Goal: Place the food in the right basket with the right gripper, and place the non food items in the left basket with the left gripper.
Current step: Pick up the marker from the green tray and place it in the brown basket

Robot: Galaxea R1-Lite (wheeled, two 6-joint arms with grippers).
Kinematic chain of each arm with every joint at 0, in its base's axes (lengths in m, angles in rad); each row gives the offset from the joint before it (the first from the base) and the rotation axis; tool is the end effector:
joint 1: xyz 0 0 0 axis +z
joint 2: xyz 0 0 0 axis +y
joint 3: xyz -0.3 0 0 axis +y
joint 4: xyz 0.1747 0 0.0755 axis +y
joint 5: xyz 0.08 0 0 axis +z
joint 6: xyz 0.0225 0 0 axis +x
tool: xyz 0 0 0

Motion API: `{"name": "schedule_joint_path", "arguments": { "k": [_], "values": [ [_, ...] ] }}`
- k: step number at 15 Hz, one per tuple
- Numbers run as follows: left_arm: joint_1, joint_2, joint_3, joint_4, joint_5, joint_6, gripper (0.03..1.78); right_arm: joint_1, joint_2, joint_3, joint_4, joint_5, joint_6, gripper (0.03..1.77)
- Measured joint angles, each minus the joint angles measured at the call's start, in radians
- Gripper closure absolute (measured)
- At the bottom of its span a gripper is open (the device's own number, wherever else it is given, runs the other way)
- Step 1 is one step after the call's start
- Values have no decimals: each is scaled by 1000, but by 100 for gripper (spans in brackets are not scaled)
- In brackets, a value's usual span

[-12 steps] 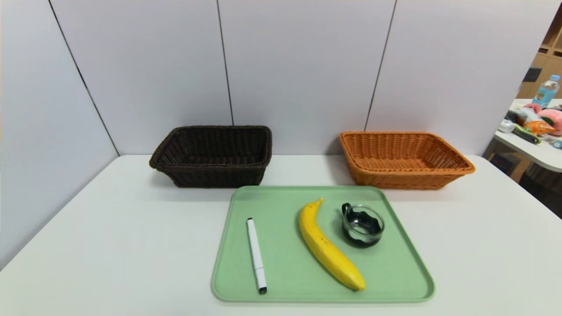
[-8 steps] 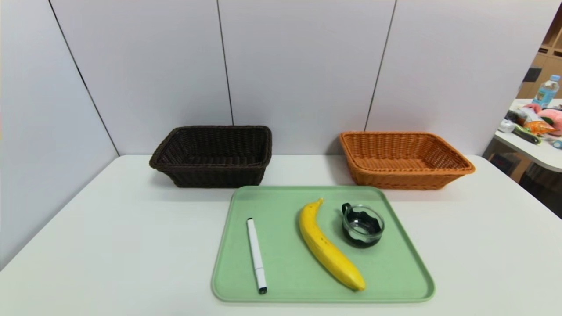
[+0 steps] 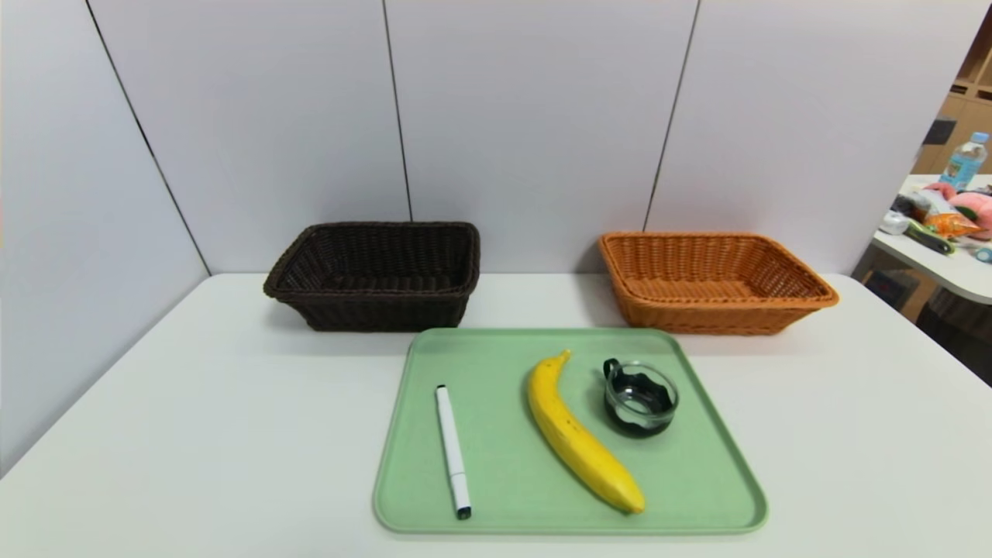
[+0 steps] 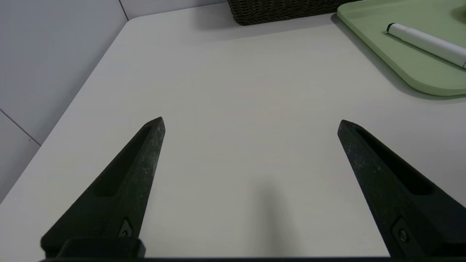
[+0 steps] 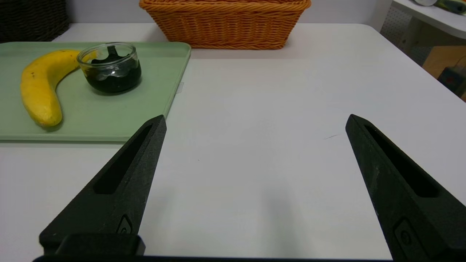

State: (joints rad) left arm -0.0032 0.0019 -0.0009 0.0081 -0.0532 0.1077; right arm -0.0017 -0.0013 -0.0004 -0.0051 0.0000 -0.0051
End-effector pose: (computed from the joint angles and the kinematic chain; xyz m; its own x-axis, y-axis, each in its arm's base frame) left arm -0.0228 -0.0011 0.0750 0.9984 -0.0564 -0.0091 0.0570 0.9926 0.1070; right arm -0.0229 0.0000 0.0761 1.0000 -0.0017 0.0068 0.0017 1.0000 -0.0051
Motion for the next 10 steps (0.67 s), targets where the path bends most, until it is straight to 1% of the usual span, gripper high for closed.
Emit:
{"name": "schedule_joint_path", "arguments": {
  "k": [4, 5, 7, 8, 10],
  "values": [
    [0, 1, -27, 20, -11, -2, 12, 0, 0, -5, 14, 4, -21, 10],
    [0, 2, -58, 40, -15, -8, 12, 0, 0, -13, 19, 8, -27, 10],
    [0, 13, -134, 125, -16, -22, 12, 0, 2, -72, 47, 17, -15, 10],
    [0, 25, -161, 161, -18, -24, 12, 0, 6, -120, 95, 29, -6, 10],
    [-1, 74, -215, 176, -19, -27, 12, 0, 33, -215, 216, 72, -1, 10]
  ]
}}
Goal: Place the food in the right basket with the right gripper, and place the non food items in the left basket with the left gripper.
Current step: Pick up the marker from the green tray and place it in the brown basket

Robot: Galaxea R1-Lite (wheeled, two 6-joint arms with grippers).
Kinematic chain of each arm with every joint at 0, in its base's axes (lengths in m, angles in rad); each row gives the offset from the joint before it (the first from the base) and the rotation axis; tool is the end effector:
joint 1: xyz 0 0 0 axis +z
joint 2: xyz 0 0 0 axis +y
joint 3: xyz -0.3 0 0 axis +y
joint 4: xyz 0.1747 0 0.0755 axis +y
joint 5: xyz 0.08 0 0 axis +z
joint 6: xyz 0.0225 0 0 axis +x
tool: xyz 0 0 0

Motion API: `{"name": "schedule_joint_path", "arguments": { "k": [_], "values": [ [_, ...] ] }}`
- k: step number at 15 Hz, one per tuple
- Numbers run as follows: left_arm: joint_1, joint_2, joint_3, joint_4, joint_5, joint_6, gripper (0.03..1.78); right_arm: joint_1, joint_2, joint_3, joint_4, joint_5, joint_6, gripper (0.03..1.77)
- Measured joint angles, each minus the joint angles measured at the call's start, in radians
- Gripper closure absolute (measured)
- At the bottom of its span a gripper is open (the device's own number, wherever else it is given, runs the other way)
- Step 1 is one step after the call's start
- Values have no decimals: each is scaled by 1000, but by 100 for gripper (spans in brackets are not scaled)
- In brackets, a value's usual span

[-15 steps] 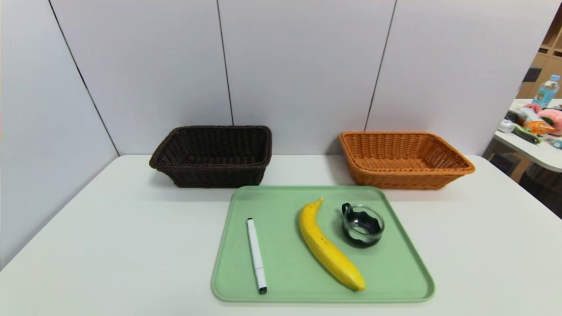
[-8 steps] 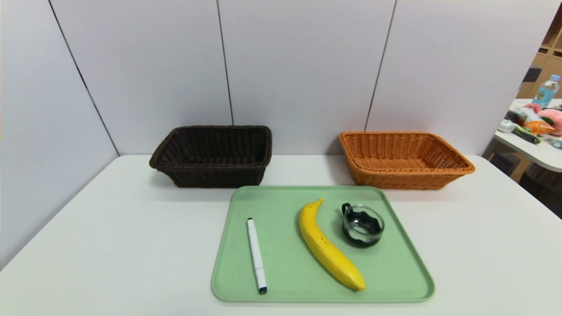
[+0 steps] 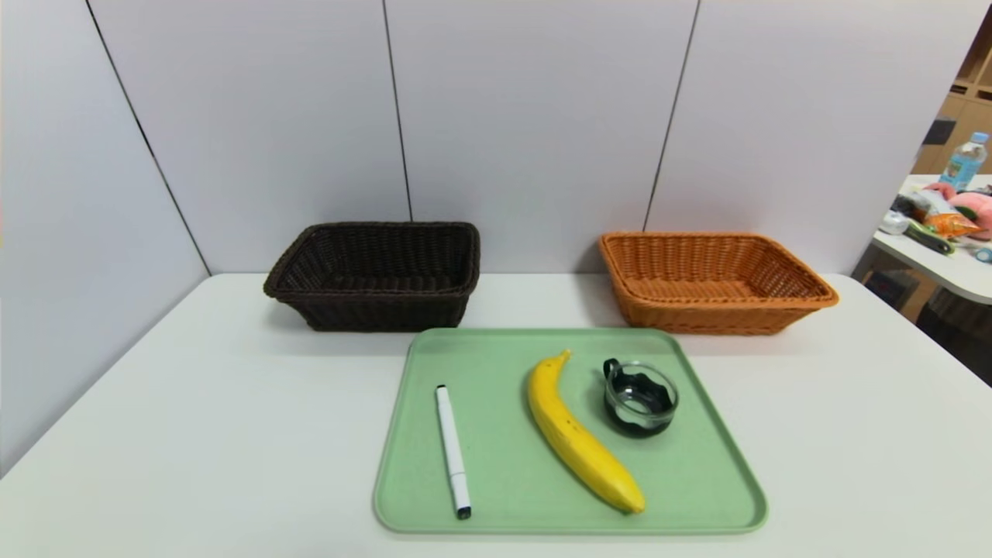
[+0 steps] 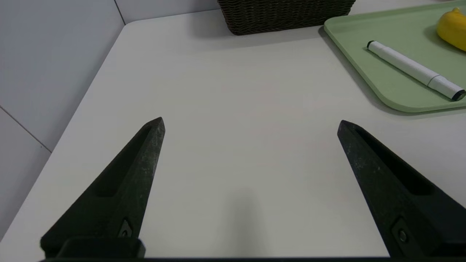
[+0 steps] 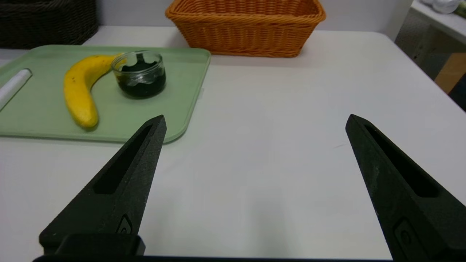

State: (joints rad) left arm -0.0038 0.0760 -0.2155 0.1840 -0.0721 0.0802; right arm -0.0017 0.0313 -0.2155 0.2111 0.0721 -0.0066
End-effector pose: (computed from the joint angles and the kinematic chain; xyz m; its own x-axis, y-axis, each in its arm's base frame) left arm -0.0343 -0.0015 0.1173 0.9961 -0.0758 -0.0444 0.0791 0.9939 0.0768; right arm -0.0395 0.0017 0.1129 0.9972 0.0703 -0.0268 -0.0705 0.9975 -0.0047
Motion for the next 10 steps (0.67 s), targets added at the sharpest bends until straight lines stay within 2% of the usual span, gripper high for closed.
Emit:
{"name": "schedule_joint_path", "arguments": {
  "k": [4, 7, 10],
  "values": [
    [0, 200, -141, 20, -1, -19, 12, 2, 165, -153, 83, 16, 7, 10],
    [-1, 364, -295, 102, -23, -24, 12, 2, 349, -313, 168, 18, 29, 10],
    [-1, 527, -447, 203, -61, -18, 12, 3, 538, -467, 260, 48, 57, 10]
  ]
}}
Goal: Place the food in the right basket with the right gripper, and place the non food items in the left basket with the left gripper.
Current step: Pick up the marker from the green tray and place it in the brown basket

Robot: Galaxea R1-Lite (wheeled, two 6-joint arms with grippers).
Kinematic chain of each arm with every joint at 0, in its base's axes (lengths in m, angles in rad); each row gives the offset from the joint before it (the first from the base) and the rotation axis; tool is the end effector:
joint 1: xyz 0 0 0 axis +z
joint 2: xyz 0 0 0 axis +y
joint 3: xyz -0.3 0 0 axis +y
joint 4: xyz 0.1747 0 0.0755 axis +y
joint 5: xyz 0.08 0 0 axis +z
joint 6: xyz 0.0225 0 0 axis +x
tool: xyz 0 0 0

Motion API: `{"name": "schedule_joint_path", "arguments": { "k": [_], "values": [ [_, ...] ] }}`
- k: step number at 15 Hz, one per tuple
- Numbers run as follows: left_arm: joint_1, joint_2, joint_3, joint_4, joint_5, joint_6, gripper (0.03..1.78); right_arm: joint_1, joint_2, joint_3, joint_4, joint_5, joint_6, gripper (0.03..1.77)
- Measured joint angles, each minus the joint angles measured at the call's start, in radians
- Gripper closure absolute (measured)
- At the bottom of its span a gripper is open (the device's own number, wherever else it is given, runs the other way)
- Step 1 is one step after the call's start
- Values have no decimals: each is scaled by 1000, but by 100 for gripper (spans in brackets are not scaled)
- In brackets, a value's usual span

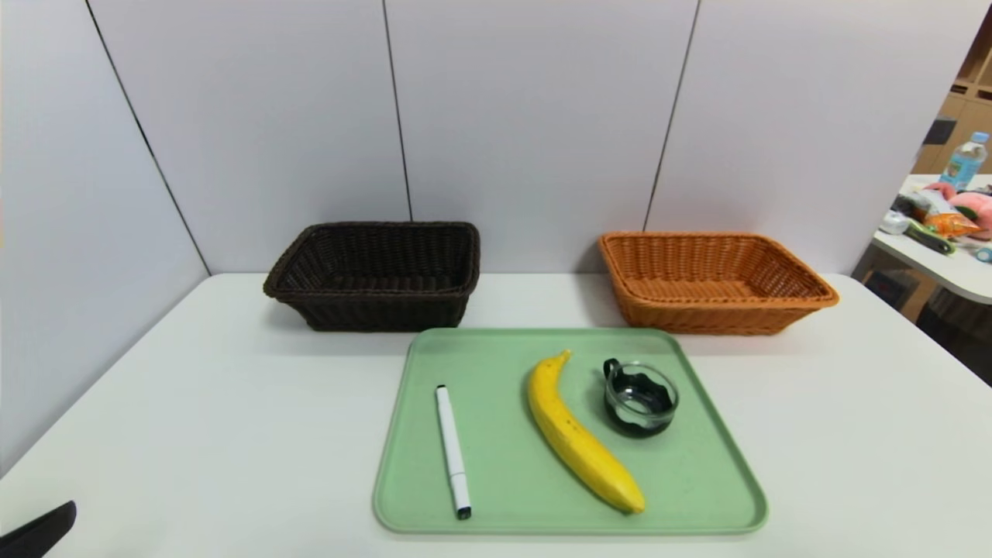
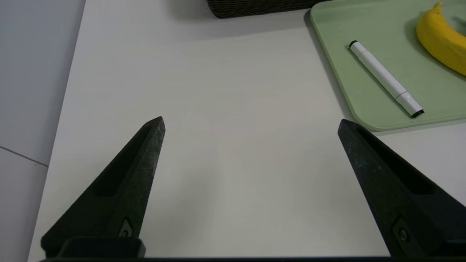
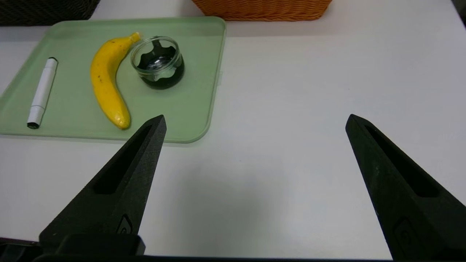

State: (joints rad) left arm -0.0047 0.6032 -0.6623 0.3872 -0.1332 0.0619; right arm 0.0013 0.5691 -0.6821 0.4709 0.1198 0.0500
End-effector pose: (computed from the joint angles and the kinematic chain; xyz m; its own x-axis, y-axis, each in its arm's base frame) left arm 0.0197 -0.0031 0.2229 0.9376 -0.1372 -0.3194 0.1501 0.9885 0.0158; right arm 0.0082 0.0027 0.2205 0.9298 0.1207 -0.3478 -0.0956 0.9915 0.0886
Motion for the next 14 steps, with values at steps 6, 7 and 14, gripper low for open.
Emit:
{"name": "schedule_joint_path", "arguments": {
  "k": [6, 7, 14],
  "values": [
    [-9, 269, -202, 143, -69, 10, 12, 1, 350, -244, 137, 28, -67, 10],
    [-14, 302, -214, 154, -82, 10, 12, 0, 389, -265, 159, 30, -111, 10],
    [-29, 539, -281, 152, -303, 131, 12, 1, 528, -301, 225, 118, -189, 10]
  ]
}}
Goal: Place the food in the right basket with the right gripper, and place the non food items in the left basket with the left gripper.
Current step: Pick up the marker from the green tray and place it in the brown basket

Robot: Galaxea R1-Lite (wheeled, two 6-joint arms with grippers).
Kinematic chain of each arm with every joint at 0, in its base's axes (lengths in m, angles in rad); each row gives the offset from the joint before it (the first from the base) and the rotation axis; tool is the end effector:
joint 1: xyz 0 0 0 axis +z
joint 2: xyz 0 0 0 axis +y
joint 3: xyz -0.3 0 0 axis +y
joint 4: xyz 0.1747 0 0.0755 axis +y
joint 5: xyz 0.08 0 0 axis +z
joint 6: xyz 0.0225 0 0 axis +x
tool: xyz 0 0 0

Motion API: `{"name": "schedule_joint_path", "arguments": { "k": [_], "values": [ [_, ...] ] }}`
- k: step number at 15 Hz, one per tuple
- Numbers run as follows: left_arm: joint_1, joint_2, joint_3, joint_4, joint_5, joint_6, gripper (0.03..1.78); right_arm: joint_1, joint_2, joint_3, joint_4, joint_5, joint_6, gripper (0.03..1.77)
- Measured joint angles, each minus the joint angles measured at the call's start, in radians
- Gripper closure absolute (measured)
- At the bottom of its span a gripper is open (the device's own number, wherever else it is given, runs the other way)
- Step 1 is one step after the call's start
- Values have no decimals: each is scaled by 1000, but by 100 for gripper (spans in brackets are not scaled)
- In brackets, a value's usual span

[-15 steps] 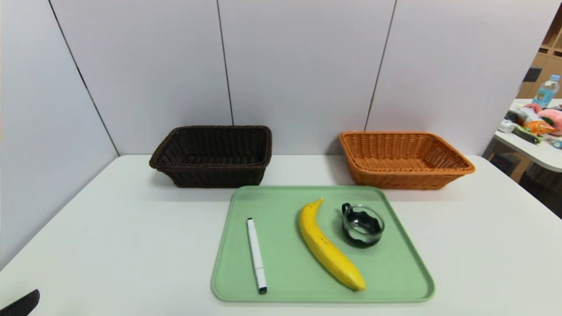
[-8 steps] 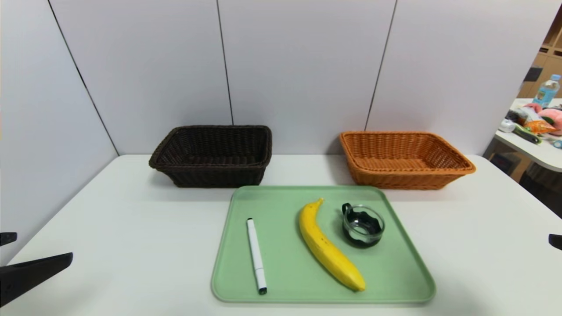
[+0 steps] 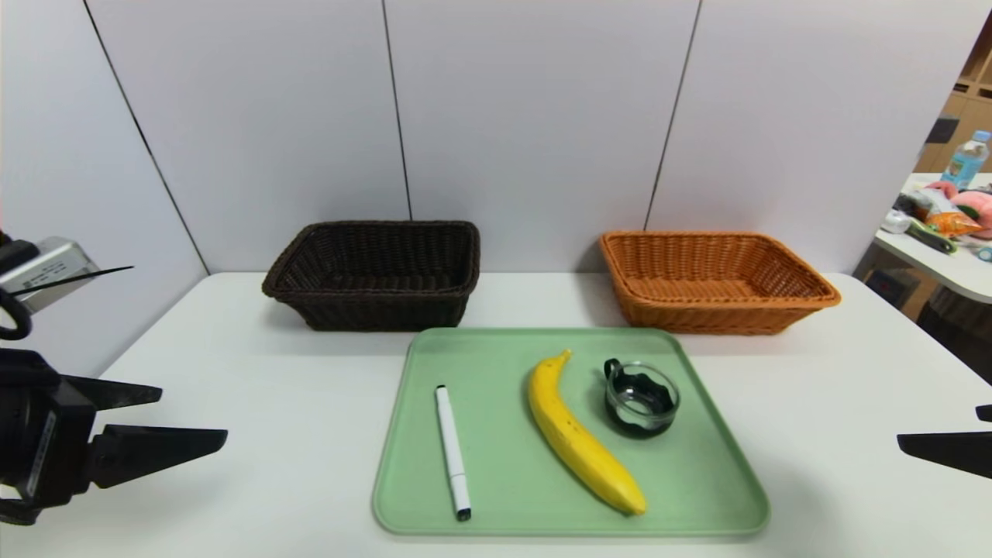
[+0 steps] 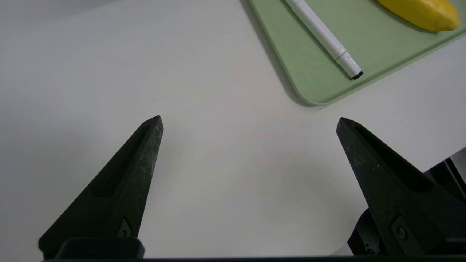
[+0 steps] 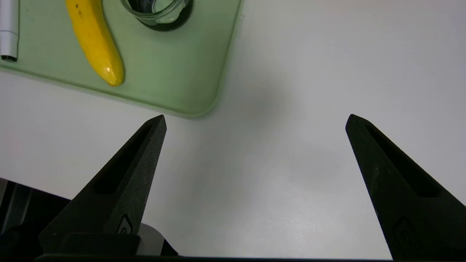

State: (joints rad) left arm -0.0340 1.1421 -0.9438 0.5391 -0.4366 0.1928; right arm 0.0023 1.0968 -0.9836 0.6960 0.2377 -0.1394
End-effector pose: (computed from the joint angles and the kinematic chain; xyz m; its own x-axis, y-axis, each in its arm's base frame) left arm 0.1354 -0.0141 0.2450 0.6560 -0.4454 -0.6093 0.4660 0.8741 -0.1372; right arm 0.1155 0.0056 0.2485 0.6701 0.2370 -0.7034 -0.2637 0.9619 0.0729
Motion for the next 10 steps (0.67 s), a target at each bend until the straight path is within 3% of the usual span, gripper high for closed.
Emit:
{"name": "schedule_joint_path", "arguments": {
  "k": [3, 6, 10],
  "values": [
    [-29, 86, -14, -34, -102, 8, 12, 0, 70, -33, 20, 115, -46, 10],
    [-89, 158, -18, -134, -114, 7, 12, -1, 131, -53, 13, 256, -76, 10],
    [-176, 226, -15, -196, -118, 8, 12, -1, 175, -51, -2, 272, -74, 10]
  ]
}}
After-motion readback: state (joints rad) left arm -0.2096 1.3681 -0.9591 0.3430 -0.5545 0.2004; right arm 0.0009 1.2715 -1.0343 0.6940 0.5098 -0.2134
